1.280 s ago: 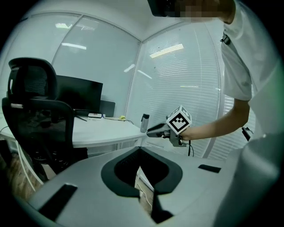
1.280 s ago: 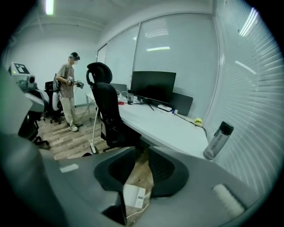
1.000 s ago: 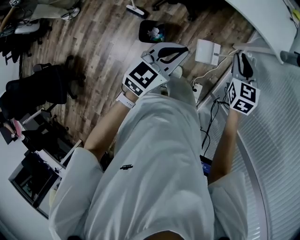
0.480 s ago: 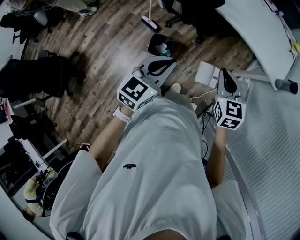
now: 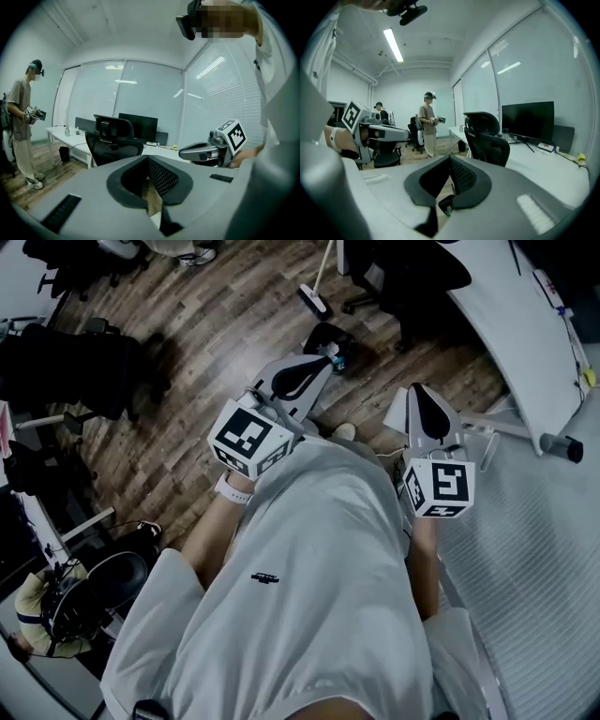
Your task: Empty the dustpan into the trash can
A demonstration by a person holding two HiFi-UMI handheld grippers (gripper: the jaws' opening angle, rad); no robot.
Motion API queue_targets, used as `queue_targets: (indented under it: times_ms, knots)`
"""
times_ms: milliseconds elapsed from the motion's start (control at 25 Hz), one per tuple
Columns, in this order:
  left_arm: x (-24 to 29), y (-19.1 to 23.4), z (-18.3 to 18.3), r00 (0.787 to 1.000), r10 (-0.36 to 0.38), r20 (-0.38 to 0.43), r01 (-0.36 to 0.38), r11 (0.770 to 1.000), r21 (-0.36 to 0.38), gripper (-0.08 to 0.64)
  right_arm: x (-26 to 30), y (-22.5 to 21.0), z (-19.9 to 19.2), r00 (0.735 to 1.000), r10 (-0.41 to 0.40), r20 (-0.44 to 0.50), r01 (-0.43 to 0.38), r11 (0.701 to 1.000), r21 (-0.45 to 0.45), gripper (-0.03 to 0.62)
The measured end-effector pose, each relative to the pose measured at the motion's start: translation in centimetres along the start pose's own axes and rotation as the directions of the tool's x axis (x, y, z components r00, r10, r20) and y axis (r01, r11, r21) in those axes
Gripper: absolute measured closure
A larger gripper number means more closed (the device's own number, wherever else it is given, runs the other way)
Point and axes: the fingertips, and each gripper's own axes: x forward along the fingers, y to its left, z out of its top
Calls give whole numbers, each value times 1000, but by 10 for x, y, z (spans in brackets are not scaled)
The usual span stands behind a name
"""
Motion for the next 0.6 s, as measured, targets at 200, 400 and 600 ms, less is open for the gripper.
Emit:
queue_targets:
  times_ms: [200,400,600]
  knots:
    - [-13,8,13,998,46,35,-46,999,-15,553,3,18,29,996,57,66,-57,998,10,579]
    - [-16,8,22,997,61,51,-60,998,-22,552,4,27,45,990,101,96,-101,995,-5,580]
    - [-15,8,28,996,67,57,-66,998,-18,553,5,32,52,985,130,109,-130,991,-5,578]
